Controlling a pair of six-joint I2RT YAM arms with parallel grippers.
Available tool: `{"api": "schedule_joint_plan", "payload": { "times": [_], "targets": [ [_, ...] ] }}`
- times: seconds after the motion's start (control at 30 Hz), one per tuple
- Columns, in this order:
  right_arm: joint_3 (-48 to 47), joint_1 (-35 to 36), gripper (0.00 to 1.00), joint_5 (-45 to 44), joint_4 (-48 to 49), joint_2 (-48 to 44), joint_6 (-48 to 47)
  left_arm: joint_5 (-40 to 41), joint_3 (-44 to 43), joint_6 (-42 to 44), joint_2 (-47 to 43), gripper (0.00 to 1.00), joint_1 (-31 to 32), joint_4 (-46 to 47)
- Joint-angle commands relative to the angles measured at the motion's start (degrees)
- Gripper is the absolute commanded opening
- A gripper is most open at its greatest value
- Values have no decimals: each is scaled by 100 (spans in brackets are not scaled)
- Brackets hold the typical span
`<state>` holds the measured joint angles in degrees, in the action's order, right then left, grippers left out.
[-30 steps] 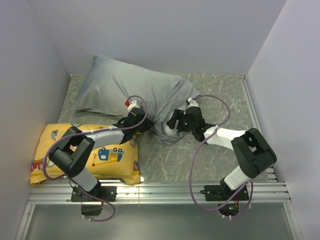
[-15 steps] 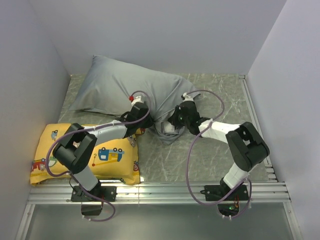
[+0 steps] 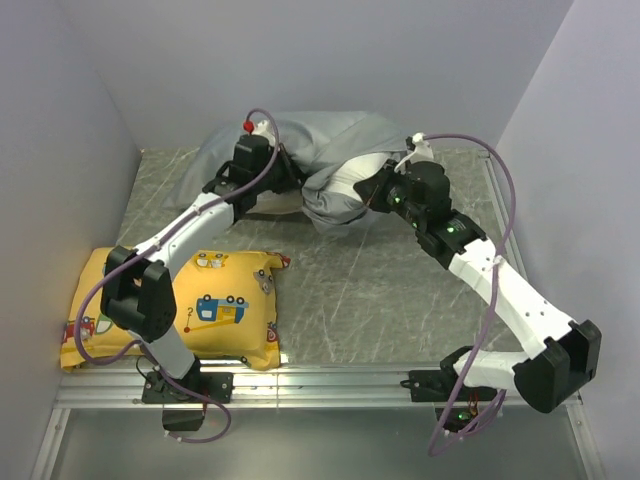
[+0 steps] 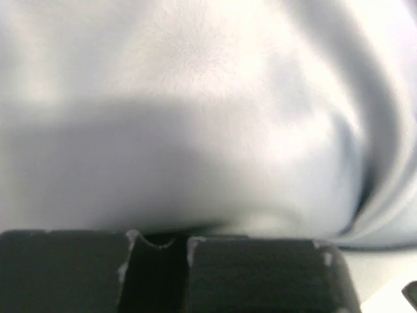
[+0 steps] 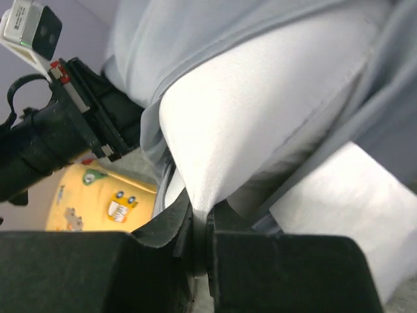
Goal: Remove the pillowcase from the pillow
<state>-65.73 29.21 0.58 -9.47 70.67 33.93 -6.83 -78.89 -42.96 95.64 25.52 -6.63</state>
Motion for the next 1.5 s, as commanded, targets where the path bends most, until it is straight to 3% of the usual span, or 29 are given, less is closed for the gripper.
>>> {"api": "schedule_joint_plan", "payload": {
  "times": [0.0,0.07,0.1,0.2,0.4,0.5,0.9,1.03,1.27,1.47],
  "targets": [
    [-563,-82,0,-76,-142,-652,-71,904,-617,700,324,3,-716,-242],
    [-730,-65,0,-75,-274,-398,-89,466,-899,832,220,14,-418,-207],
    [-765,-65,0,-75,-326,-327,-89,498,-961,964,140,26,-259,-259],
    [-783,-74,0,-128,-292,-142,-106,839,-1067,1201,-211,44,304,-505],
    [-985,-21,0,-312,-458,-89,-229,833,-409,1149,-1125,68,577,-541],
    [-1230,-3,0,-392,-616,-63,-317,867,65,1211,-1547,75,752,-558],
    [-1609,199,0,-717,-924,131,-422,1386,796,1009,-2971,84,1288,-725],
    [-1706,295,0,-840,-977,174,-449,1465,1068,842,-3183,85,1814,-655],
    [-1943,524,0,-1060,-1109,342,-502,2360,1411,579,-3042,86,2729,-339],
    [-2057,621,0,-1174,-1179,421,-537,3486,1579,955,-3016,84,3372,30]
  ]
}}
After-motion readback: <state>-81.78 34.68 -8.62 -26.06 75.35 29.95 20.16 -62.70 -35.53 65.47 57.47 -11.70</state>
